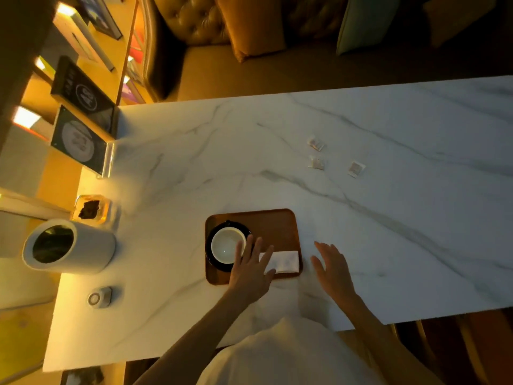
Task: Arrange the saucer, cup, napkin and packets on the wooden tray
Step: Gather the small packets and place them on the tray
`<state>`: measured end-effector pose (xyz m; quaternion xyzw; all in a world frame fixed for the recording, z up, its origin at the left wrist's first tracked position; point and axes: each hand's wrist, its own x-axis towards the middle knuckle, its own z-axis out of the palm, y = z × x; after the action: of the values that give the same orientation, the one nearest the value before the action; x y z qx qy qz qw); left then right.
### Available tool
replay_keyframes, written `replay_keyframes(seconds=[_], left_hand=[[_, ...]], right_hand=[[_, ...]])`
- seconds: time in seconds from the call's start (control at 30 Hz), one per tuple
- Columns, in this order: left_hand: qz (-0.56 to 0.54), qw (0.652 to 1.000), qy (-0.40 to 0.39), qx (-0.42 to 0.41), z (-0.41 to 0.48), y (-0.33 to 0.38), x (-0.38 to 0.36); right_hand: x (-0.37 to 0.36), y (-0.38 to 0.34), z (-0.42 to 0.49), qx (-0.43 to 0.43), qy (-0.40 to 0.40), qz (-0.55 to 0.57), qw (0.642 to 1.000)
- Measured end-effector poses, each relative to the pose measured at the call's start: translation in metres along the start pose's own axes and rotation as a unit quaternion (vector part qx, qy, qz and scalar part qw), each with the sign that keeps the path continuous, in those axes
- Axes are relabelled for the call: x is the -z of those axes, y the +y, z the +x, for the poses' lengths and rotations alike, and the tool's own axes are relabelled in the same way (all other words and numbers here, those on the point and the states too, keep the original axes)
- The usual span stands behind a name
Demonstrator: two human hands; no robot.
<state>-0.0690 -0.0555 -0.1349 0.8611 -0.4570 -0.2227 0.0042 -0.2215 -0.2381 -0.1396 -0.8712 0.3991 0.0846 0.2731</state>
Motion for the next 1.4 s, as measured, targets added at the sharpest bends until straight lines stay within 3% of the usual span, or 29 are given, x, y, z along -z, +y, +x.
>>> replay_keyframes(seconds=[0.2, 0.53, 0.77, 0.93, 1.1, 1.23, 1.4], left_hand=[[0.026, 0.999, -0.022, -0.004, 0.013, -0.021, 0.014], [-0.083, 0.995, -0.054, 0.008, 0.065, 0.006, 0.037], [-0.123, 0.987, -0.064, 0.088, 0.125, 0.035, 0.063], [-0.195, 0.962, -0.057, 0.181, 0.18, 0.06, 0.077], [-0.236, 0.94, -0.01, 0.247, 0.245, 0.082, 0.072], [-0.232, 0.941, 0.011, 0.244, 0.299, 0.09, 0.075], [-0.194, 0.964, 0.009, 0.18, 0.364, 0.1, 0.078]], right_hand=[[0.0, 0.002, -0.024, -0.057, -0.071, -0.068, 0.994], [0.035, 0.011, 0.0, -0.063, -0.057, -0.035, 0.996], [0.1, 0.059, 0.094, -0.037, -0.064, -0.017, 0.997], [0.143, 0.082, 0.179, -0.015, -0.066, 0.025, 0.997], [0.159, 0.082, 0.259, -0.009, -0.043, 0.02, 0.999], [0.147, 0.061, 0.312, 0.003, -0.044, 0.016, 0.999], [0.112, 0.031, 0.357, 0.031, -0.036, -0.012, 0.999]])
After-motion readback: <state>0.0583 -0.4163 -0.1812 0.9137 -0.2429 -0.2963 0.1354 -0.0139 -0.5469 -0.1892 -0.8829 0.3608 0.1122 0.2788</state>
